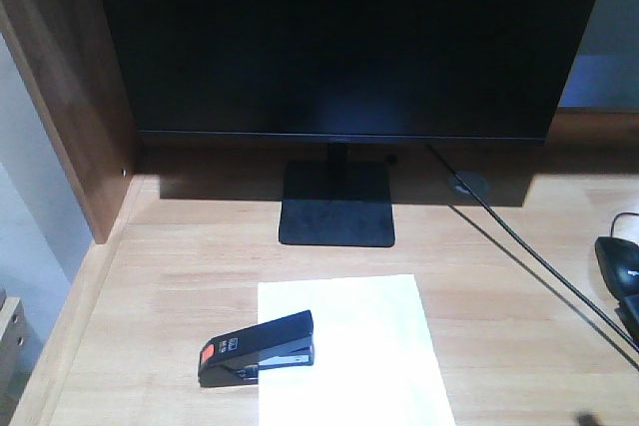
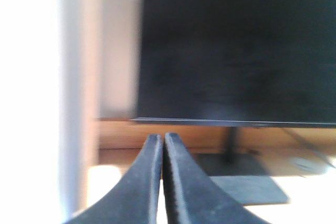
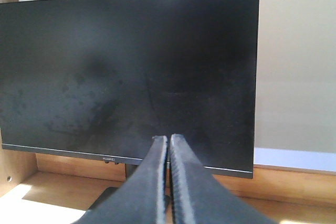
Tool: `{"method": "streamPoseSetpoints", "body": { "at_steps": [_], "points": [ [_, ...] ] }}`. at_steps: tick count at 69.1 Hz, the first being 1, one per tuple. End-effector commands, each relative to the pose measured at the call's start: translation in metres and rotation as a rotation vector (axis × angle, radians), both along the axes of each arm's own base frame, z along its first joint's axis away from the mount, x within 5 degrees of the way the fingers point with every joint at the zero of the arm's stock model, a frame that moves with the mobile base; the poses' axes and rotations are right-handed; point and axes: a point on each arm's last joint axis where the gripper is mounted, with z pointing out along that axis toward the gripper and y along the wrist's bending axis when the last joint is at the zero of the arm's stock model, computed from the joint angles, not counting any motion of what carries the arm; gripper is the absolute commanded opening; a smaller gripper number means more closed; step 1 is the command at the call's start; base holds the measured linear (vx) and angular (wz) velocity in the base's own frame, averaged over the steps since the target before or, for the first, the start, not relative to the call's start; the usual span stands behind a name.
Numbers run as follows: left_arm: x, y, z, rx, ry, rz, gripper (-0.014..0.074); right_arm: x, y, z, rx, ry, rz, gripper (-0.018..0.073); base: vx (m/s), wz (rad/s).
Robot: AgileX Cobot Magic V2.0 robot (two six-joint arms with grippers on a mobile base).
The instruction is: Grab stapler and paper to desk for stapling
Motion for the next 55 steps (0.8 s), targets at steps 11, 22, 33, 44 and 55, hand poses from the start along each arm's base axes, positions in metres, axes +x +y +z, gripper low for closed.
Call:
{"method": "streamPoseSetpoints", "body": {
  "at_steps": [11, 22, 33, 44, 55],
  "points": [
    [0.006, 0.003, -0.027, -0.024, -0.008, 0.063, -0.0006, 0.000, 0.000, 0.009, -0.012, -0.020, -0.001, -0.0007, 0.00, 0.00],
    [0.010, 0.004, -0.049, 0.001, 0.002, 0.074, -0.0006, 0.000, 0.000, 0.009, -0.012, -0.020, -0.001, -0.0007, 0.00, 0.00],
    [0.010, 0.005, -0.045, 0.086, -0.040, 0.083, -0.0006, 0.000, 0.000, 0.009, -0.012, -0.020, -0.001, -0.0007, 0.00, 0.00],
    [0.010, 0.005, -0.044, 0.084, -0.051, 0.083, -0.0006, 0.000, 0.000, 0.009, -0.012, -0.020, -0.001, -0.0007, 0.00, 0.00],
    [0.010, 0.005, -0.045, 0.085, -0.042, 0.083, -0.0006, 0.000, 0.000, 0.009, -0.012, -0.020, -0.001, -0.0007, 0.00, 0.00]
  ]
}}
